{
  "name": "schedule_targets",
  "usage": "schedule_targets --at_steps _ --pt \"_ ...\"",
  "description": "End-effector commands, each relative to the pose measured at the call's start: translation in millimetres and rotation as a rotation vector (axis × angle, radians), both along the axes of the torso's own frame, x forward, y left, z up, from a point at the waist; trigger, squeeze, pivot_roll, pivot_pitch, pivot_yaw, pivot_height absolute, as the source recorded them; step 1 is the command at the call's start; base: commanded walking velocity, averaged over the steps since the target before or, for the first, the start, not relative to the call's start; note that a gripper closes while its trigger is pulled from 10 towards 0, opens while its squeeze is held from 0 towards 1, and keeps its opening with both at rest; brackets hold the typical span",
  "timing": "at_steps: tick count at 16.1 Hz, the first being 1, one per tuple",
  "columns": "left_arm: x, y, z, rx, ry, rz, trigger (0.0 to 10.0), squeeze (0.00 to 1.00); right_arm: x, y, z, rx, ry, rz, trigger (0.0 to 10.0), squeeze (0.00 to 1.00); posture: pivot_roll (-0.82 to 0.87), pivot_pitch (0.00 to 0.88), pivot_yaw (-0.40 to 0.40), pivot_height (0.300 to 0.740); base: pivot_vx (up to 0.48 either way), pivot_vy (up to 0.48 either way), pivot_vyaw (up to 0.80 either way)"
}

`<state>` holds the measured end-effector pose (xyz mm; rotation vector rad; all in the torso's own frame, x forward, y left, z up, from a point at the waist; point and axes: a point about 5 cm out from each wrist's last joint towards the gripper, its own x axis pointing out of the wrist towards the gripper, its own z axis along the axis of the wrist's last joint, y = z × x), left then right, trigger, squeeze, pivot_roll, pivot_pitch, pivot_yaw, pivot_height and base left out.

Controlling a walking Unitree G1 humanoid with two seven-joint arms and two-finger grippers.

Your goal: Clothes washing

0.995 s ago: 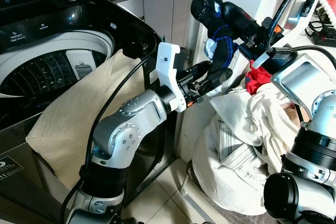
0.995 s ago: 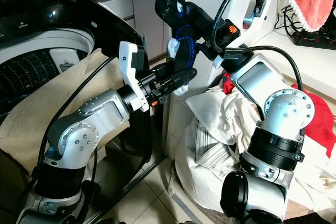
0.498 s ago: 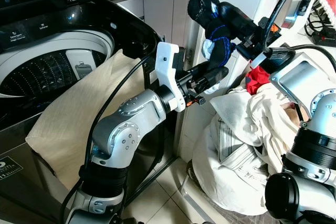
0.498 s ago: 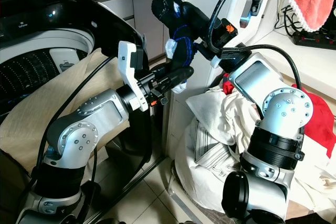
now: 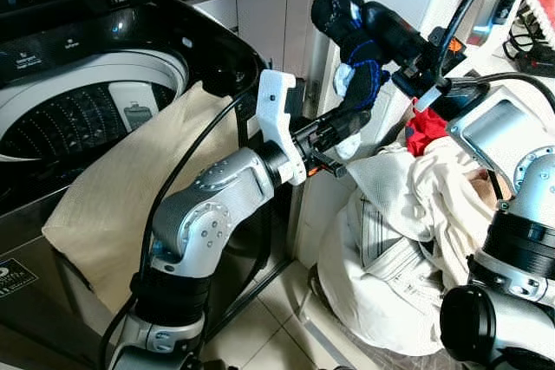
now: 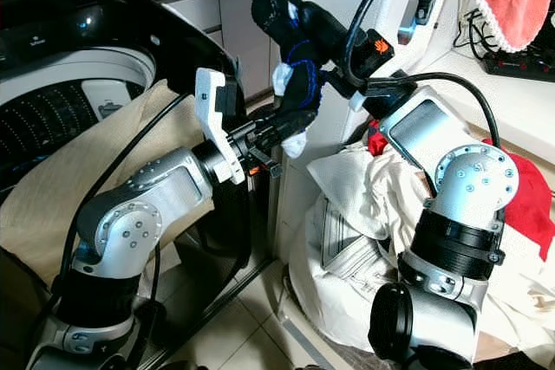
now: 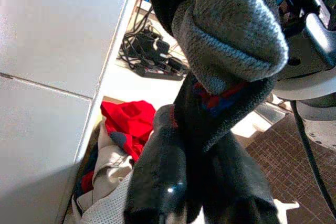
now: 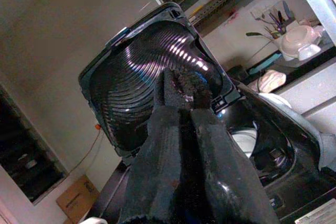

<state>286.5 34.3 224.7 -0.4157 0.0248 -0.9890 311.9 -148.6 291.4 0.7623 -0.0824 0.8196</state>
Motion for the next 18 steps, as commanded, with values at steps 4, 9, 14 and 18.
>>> schedule_targets --at_steps 4,9,14,18 --pt "1.8 1.5 7.3 -0.019 -0.017 0.009 0.0 0.00 -1.5 -1.9 1.3 -0.008 -0.017 -0.012 4.7 0.25 -0.07 0.000 0.008 0.740 0.000 0.000 0.00" --pt "35.4 44.7 25.5 -0.015 -0.091 0.344 0.0 0.00 -6.6 1.0 -1.4 -0.154 -0.051 0.007 10.0 1.00 -0.06 0.000 0.004 0.740 0.000 0.000 0.00" --pt "69.7 135.7 71.7 0.061 -0.249 0.833 0.0 0.00 -15.3 6.8 -6.2 -0.390 -0.131 0.012 10.0 0.00 -0.06 0.000 0.005 0.740 0.000 0.000 0.00" --pt "86.0 223.1 100.2 0.416 -0.317 1.287 0.0 0.00 -25.7 32.0 -15.4 -0.528 -0.188 0.114 10.0 0.00 -0.05 0.000 0.000 0.740 0.000 0.000 0.00"
